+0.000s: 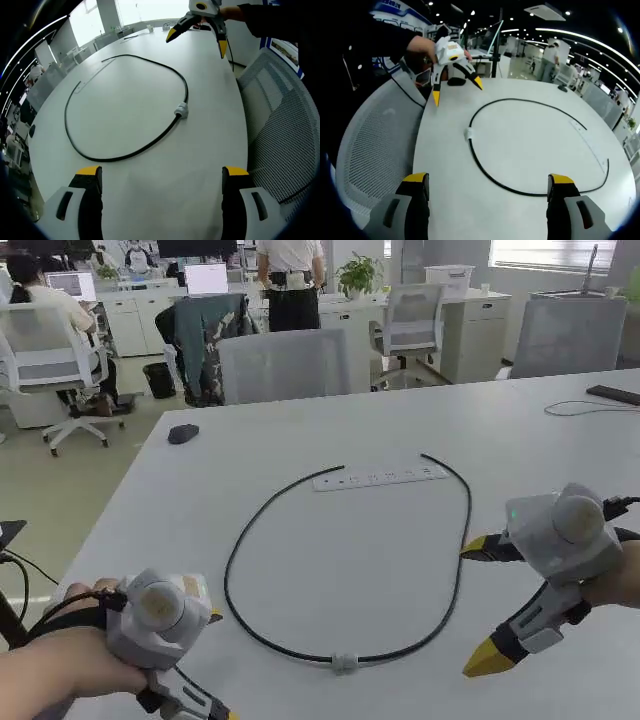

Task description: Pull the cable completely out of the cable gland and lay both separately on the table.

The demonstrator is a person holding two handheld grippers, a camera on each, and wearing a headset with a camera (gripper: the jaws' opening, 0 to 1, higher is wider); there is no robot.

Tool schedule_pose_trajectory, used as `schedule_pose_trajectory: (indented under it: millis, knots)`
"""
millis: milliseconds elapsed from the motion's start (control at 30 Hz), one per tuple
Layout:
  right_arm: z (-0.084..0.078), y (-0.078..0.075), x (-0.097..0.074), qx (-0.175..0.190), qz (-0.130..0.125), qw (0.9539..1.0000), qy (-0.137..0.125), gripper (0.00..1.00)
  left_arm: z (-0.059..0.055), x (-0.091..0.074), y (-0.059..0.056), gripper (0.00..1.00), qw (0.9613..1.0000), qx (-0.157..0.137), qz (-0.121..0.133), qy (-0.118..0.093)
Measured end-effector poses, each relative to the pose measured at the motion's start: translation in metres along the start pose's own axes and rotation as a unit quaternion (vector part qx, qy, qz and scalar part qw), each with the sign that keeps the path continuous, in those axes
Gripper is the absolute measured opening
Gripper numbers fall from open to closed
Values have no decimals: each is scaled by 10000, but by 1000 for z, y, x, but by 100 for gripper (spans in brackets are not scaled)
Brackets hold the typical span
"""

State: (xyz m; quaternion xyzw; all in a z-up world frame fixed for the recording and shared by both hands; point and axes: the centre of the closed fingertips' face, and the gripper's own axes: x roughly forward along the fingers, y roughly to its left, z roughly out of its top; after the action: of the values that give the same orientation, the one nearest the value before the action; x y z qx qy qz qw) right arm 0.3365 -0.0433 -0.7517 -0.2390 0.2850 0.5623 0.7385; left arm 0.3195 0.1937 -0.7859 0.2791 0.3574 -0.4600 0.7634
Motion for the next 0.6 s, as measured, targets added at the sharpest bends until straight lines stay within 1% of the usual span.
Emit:
schedule_pose_trajectory:
  millis: [33, 67, 100, 133, 200, 333, 533, 567, 600]
  knots:
    - [0, 0, 0, 24, 5, 10000, 5, 99, -1, 0, 0, 99, 10000, 14, 1, 9]
    - [0, 0, 1, 69, 8, 10000, 2, 99, -4, -1, -1, 99, 9999, 85, -31, 81]
    - [2, 0, 1, 115, 31, 9999, -43, 99, -9, 0, -1, 99, 9997, 155, -66, 202]
    - [2, 1, 1, 139, 35, 9999, -29, 99, -12, 0, -1, 99, 9993, 276, -71, 247]
    - [-1, 0, 1, 202, 12, 9998, 95, 99, -16, 0, 1, 99, 9992, 248, -85, 285]
    - [-7, -1, 2, 340, -2, 9992, 230, 99, -15, -1, 4, 99, 9996, 168, -45, 225]
    - [-9, -3, 1, 278, -41, 9991, 323, 99, -15, 0, 8, 99, 9997, 147, -17, 191]
    - [-10, -3, 1, 223, -55, 9990, 373, 99, -14, 0, 7, 99, 9998, 121, -30, 151]
    - [-12, -4, 1, 167, -82, 9988, 461, 99, -10, 1, 6, 99, 9999, 109, -28, 44]
